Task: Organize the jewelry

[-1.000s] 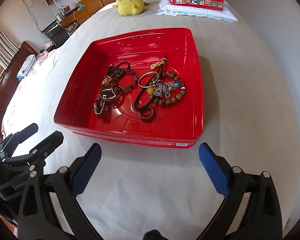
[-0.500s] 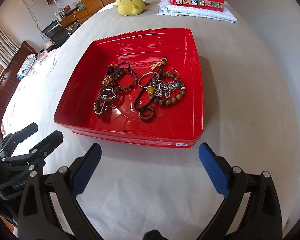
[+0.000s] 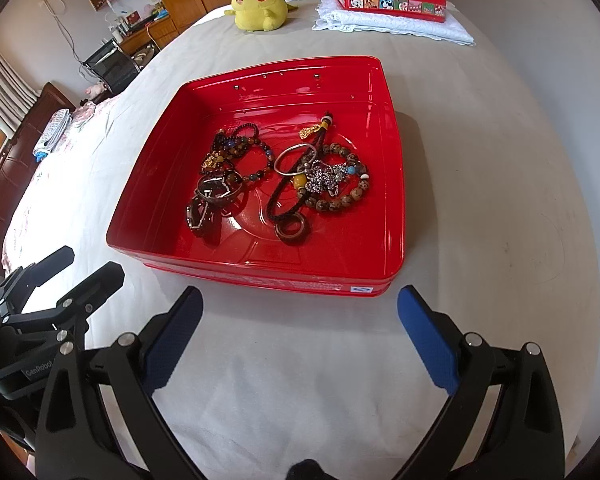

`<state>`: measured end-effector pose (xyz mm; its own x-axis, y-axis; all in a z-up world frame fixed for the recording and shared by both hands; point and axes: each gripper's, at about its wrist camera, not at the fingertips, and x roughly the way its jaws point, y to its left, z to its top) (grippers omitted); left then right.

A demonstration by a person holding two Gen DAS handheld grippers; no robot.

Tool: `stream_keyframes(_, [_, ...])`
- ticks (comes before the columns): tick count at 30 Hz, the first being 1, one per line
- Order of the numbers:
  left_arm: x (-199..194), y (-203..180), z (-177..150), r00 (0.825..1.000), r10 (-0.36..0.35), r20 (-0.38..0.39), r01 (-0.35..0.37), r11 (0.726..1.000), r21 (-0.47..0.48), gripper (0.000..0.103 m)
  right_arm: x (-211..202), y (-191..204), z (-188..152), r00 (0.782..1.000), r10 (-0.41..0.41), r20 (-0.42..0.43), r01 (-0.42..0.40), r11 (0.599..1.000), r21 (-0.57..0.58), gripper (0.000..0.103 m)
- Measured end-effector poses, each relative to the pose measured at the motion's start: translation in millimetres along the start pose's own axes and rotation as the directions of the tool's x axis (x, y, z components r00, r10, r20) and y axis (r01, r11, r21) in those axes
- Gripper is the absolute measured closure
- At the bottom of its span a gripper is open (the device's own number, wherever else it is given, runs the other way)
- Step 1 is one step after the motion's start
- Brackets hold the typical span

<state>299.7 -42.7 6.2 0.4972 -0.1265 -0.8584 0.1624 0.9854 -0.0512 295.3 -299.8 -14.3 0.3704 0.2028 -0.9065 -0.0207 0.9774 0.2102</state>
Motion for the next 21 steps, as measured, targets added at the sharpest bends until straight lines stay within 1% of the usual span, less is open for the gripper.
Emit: stream_keyframes(21, [-1.3, 1.1, -0.7, 1.0, 0.0, 0.001, 0.0, 1.0, 0.001, 0.004, 1.2, -0.3, -0.3, 1.0, 0.0, -0.002, 0.0, 1.0, -0.005, 0.006])
